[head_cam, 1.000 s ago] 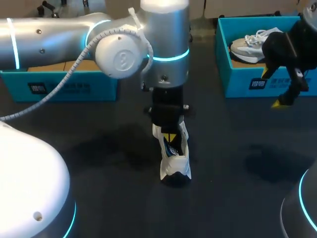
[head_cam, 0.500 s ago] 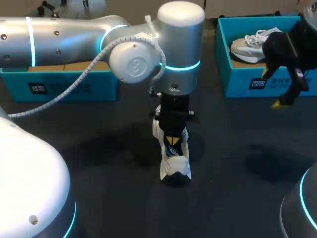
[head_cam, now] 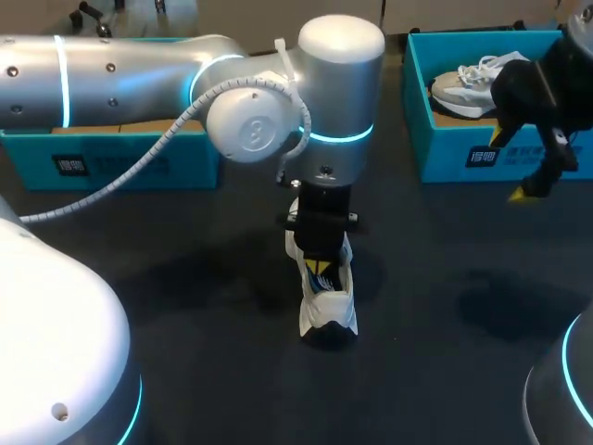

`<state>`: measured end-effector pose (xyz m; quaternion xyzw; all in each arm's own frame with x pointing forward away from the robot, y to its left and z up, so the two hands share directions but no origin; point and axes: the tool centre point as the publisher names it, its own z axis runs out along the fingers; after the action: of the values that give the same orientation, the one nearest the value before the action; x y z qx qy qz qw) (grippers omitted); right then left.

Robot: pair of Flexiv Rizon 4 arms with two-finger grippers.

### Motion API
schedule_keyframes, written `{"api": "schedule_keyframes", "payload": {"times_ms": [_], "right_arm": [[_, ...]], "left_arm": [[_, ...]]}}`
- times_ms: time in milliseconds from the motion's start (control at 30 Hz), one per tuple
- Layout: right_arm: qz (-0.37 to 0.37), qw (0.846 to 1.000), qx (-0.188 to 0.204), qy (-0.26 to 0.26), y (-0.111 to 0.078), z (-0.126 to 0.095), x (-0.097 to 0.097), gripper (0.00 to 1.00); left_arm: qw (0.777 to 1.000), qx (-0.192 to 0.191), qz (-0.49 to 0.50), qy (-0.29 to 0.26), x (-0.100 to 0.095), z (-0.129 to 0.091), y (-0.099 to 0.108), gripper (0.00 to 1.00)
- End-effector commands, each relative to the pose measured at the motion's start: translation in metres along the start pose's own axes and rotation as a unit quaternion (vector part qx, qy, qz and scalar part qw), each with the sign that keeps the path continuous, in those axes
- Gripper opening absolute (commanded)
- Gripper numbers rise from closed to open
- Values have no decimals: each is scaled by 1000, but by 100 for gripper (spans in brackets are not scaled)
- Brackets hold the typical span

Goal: Take the shoe out of the shoebox, open the shoe tongue, remove and reinsert the insole, then place the shoe into the shoebox

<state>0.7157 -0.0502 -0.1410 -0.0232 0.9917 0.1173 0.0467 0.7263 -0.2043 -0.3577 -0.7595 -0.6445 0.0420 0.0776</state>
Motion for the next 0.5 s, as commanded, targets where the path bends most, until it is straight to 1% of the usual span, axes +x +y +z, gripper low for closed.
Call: {"api": "schedule_keyframes", "payload": {"times_ms": [33, 333, 500], "right_arm": [[1, 1000, 2, 2, 1, 1, -2, 100], [1, 1000, 2, 2, 1, 1, -2, 100], [1, 1000, 2, 2, 1, 1, -2, 100]], "left_arm": [[1000, -2, -2, 2, -2, 8, 0, 0], [1000, 8, 0, 12, -1, 26, -8, 0], [1000, 15, -2, 10, -5, 38, -12, 0]]}}
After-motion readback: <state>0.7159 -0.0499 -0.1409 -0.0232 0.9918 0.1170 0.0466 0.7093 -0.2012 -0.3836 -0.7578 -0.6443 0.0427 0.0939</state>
